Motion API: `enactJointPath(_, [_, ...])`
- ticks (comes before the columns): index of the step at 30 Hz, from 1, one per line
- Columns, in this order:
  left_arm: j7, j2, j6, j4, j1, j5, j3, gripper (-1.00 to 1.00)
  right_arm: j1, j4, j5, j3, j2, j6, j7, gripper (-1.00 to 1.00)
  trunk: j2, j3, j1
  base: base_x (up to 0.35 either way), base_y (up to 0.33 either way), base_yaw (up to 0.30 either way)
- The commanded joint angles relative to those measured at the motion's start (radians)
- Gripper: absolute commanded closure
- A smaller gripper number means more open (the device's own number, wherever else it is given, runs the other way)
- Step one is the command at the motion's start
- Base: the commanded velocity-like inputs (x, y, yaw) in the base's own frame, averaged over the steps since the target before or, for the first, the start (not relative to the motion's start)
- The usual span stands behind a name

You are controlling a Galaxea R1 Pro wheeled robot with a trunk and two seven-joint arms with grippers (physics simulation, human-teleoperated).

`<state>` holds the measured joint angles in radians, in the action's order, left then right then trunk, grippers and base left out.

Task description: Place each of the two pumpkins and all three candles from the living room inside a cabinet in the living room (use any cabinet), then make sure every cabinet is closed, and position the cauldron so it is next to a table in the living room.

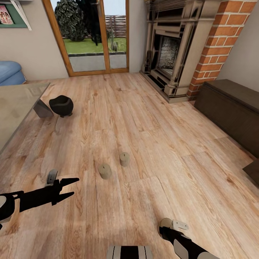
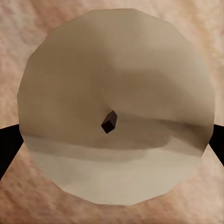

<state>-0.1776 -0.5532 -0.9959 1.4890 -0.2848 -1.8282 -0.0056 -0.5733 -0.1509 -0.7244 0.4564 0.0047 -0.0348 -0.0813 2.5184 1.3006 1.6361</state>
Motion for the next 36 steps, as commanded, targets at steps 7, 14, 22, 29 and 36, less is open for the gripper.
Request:
enactJointPath(7, [-0.01,-0.001,-0.001,0.0,-0.001,-0.01,-0.001,-1.0,0.0,0.0,-0.01,0.008,0.0,-0.004,-0.005,1.0,0.0,0.001,0.0,0.0,0.0,0.0])
enactJointPath(14, [-0.01,-0.001,-0.001,0.0,-0.001,-0.007,-0.001,-1.0,0.0,0.001,-0.01,0.008,0.0,-0.004,-0.005,1.0,0.0,0.001,0.0,0.0,0.0,0.0])
enactJointPath(22, [-0.01,-0.001,-0.001,0.0,-0.001,-0.004,-0.001,-1.0,0.0,0.0,-0.01,0.008,0.0,-0.004,-0.004,1.0,-0.001,-0.019,-0.002,0.0,0.0,0.0])
enactJointPath(29, [-0.01,-0.001,-0.001,-0.012,-0.001,0.001,0.001,-1.0,0.0,-0.01,-0.011,0.008,-0.002,-0.001,-0.001,1.0,-0.003,-0.046,-0.006,0.0,0.0,0.0])
enactJointPath(36, [-0.012,-0.001,0.0,-0.041,-0.001,0.019,0.006,-1.0,-0.006,-0.079,-0.018,0.002,-0.002,0.127,0.0,1.0,-0.004,-0.073,-0.009,0.0,0.0,0.0])
